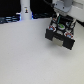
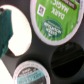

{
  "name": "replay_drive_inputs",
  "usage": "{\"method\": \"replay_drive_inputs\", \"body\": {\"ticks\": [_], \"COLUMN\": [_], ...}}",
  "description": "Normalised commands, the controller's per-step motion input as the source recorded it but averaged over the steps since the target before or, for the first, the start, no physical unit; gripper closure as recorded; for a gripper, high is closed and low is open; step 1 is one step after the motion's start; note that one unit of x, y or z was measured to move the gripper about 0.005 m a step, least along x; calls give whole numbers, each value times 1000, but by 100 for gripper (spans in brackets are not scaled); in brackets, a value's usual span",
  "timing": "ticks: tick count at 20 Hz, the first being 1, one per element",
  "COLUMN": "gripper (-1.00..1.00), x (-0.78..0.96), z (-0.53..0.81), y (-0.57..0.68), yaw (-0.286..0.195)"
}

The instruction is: Open the kcup holder, insert the kcup into the holder, and close the kcup holder

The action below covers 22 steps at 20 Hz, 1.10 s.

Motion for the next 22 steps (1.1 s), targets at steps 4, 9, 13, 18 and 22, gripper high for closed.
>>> {"method": "replay_drive_inputs", "body": {"ticks": [4, 9, 13, 18, 22], "gripper": [-100, -100, -100, -100, -100], "x": [412, 490, 472, 595, 691], "z": [541, 497, 281, 245, 186], "y": [-342, -458, -524, -472, -385], "yaw": [64, 50, 53, 18, 4]}}
